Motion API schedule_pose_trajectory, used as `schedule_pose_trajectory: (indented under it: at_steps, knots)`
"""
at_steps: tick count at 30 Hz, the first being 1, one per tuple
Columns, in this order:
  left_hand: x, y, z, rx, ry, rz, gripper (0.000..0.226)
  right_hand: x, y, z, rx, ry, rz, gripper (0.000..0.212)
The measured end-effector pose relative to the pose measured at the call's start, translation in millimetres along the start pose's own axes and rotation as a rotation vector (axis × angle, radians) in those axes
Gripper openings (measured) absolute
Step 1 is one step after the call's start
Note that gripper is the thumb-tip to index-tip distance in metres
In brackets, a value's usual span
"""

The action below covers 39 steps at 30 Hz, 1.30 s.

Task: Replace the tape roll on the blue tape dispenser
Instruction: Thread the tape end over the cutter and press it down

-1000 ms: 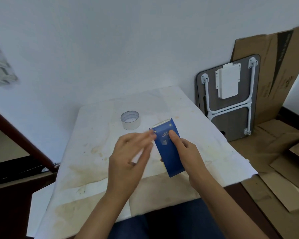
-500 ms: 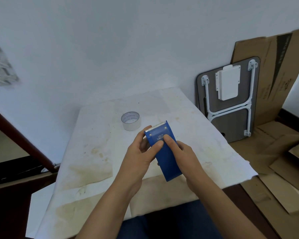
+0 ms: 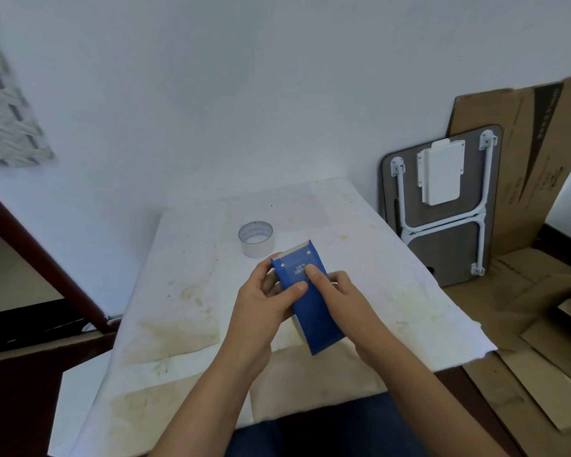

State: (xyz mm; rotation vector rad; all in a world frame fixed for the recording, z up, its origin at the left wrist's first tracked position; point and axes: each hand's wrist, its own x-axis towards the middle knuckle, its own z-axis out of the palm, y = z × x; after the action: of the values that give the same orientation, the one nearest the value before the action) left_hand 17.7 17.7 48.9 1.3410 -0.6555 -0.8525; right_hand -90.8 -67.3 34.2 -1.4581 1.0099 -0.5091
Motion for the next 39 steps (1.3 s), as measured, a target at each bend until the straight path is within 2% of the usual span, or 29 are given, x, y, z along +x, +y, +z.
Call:
schedule_pose_trajectory:
  at_steps: [4,10,15,20,25,29,34,39]
  knots:
    - [6,2,-1,-0.041,0.025,-0.035,0.047,6,-8,2,-0.093,0.017,-0.101,0.04]
    - [19,7,-2,-0.074,0.027,-0.005,0.054,17,-16,4,-0.139,0.022,-0.211,0.035]
    - [37,15,-8,-0.025,-0.099,-0.036,0.072,31,-17,-5,-0.096,0.026,-0.291,0.038]
    - [56,20,-19,0.046,-0.196,-0.141,0.087,55,-20,-15,-0.235,0.08,-0.378,0.046]
    - [78,11,-43,0.136,-0.111,-0.214,0.077,98,-23,-30,-0.555,0.208,-0.371,0.05]
    - [97,10,-54,0.154,-0.044,-0.207,0.068,132,-29,-37,-0.839,0.213,-0.353,0.05]
    - [128,14,-58,0.183,0.0,-0.203,0.059,175,-36,-25,-1.077,0.211,-0.437,0.053]
    - [159,19,-61,0.286,0.052,-0.166,0.044,213,-35,-17,-1.242,0.194,-0.444,0.055]
